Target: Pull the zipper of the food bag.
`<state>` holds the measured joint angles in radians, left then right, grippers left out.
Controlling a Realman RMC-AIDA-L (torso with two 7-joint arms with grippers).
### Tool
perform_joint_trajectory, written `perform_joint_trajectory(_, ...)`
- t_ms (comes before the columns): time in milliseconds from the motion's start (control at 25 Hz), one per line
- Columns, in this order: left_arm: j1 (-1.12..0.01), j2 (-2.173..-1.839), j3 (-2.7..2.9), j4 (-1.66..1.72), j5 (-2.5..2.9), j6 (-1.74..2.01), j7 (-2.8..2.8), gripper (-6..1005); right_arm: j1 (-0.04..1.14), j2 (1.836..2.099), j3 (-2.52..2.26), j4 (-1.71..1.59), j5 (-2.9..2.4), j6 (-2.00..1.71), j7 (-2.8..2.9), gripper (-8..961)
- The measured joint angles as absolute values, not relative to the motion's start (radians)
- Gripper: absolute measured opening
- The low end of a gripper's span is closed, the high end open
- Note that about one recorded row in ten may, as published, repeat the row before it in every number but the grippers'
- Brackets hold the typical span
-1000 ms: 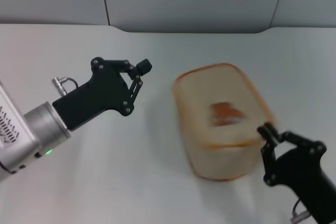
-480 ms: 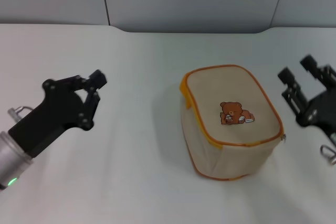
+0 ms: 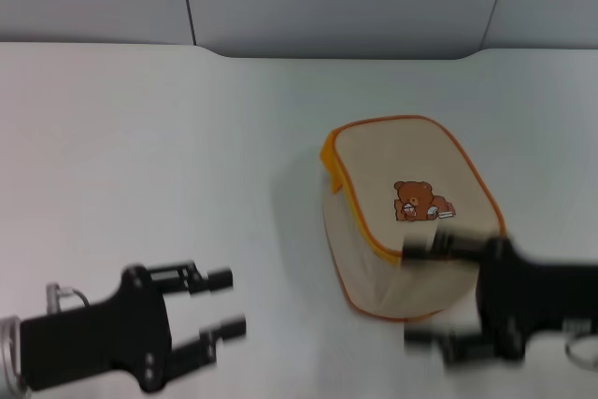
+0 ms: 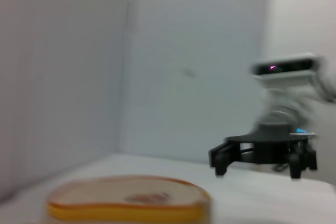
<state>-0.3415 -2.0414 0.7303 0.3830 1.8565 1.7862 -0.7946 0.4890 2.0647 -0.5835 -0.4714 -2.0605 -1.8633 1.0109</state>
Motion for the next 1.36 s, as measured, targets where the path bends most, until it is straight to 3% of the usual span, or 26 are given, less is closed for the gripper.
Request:
perform_joint_trajectory(160, -0.345, -2.046, 0.751, 0.412, 1.928, 1.784, -0.827, 409, 0.489, 2.077, -0.706, -0.522, -2.127, -1.868, 1.015, 804)
perform_joint_trajectory(720, -0.353, -2.054, 0.755, 0.426, 1.95, 1.79, -0.828, 829, 0.478, 2.079, -0.705, -0.526, -2.128, -1.864, 1.007, 849)
perform_joint_trajectory(1360, -0.352, -2.059, 0.765, 0.426, 1.951, 1.792, -0.819, 829, 0.475, 2.079, -0.704, -0.529, -2.12, -1.862, 1.006, 849)
